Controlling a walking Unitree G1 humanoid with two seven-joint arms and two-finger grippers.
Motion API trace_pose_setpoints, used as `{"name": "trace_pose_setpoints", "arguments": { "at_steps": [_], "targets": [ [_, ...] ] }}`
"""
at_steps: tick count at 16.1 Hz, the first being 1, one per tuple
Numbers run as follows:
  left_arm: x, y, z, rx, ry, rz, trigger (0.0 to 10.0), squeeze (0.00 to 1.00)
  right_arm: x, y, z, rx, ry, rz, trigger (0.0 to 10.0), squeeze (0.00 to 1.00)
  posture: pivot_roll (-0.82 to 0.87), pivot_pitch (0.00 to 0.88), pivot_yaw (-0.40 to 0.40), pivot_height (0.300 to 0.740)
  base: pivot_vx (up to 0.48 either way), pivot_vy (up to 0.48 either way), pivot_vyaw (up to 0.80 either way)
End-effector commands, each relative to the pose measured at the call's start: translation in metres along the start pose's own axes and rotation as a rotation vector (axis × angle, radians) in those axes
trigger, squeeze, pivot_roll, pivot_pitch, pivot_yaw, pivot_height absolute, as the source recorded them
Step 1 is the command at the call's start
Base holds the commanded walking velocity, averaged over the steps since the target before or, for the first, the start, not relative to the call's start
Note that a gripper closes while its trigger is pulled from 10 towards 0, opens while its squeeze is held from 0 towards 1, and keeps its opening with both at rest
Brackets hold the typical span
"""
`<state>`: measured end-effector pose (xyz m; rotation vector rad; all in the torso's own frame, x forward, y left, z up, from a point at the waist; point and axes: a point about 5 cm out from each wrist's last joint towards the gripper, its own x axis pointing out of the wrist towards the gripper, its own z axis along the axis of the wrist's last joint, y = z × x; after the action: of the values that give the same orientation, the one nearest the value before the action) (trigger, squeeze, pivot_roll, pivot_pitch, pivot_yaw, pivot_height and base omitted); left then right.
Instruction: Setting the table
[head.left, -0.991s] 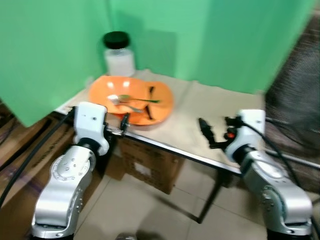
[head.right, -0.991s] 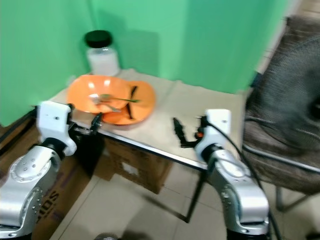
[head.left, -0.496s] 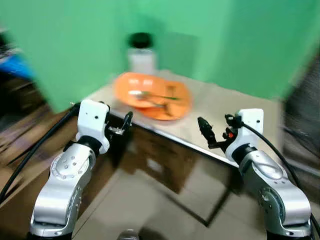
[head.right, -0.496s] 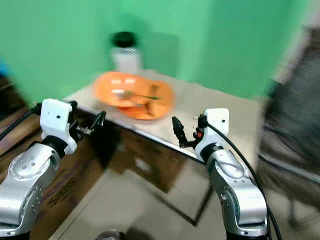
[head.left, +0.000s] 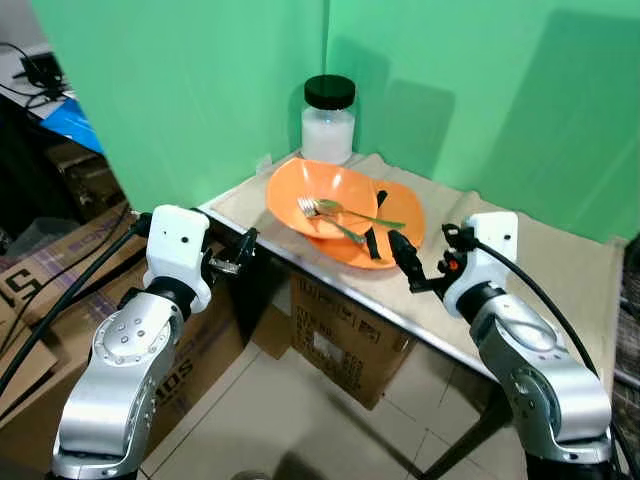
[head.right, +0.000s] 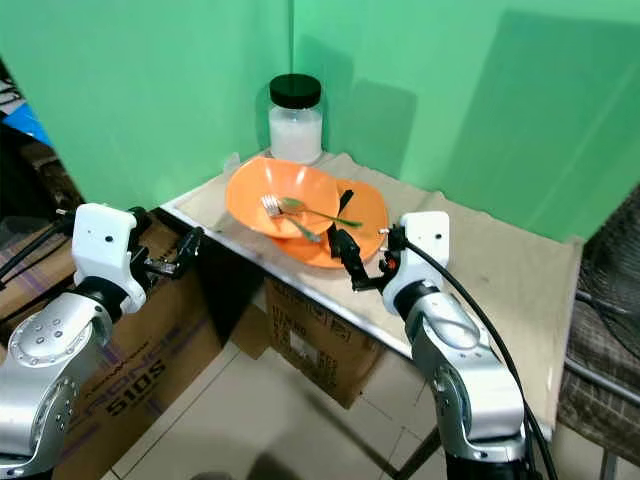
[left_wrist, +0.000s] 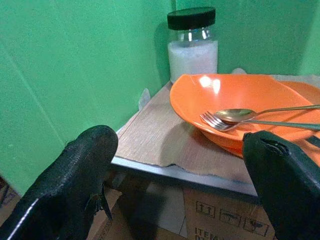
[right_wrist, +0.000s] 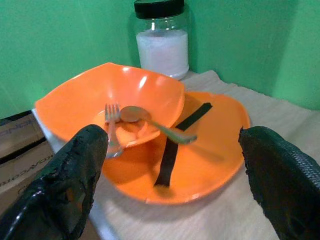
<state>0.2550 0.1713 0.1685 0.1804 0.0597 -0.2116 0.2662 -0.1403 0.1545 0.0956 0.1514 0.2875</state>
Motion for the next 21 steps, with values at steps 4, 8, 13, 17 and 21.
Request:
{"name": "trace_pose_setpoints", "arguments": {
  "at_steps": [4,8,13,17,21],
  "targets": [
    [-0.0015,-0.0018,0.0043,0.013,-0.024,-0.016,10.0,0.0,0.0019,-0.0023,0.0025,-0.016,-0.014,-0.01,10.0,0.0,0.19,0.0,0.001,0.74,0.329,0.0,0.0],
    [-0.0012,-0.0033,0.0045,0.014,-0.025,-0.023,10.0,0.0,0.001,-0.0022,0.0035,-0.015,-0.021,-0.005,10.0,0.0,0.19,0.0,0.0,0.74,0.329,0.0,0.36],
    [-0.002,-0.0032,0.0044,0.009,-0.024,-0.016,10.0,0.0,0.0007,-0.0028,0.0037,0.012,-0.025,-0.012,10.0,0.0,0.19,0.0,-0.001,0.74,0.182,0.0,0.16],
    [-0.0019,-0.0016,0.0045,0.004,-0.024,-0.008,10.0,0.0,-0.0004,-0.0037,0.0037,0.029,-0.022,-0.019,10.0,0.0,0.19,0.0,0.002,0.74,0.0,0.0,0.0],
    [-0.002,-0.0007,0.0042,0.004,-0.019,-0.002,10.0,0.0,0.0008,-0.0052,0.0055,0.062,-0.019,-0.034,10.0,0.0,0.19,0.0,0.001,0.74,0.0,0.0,0.0]
  ]
}}
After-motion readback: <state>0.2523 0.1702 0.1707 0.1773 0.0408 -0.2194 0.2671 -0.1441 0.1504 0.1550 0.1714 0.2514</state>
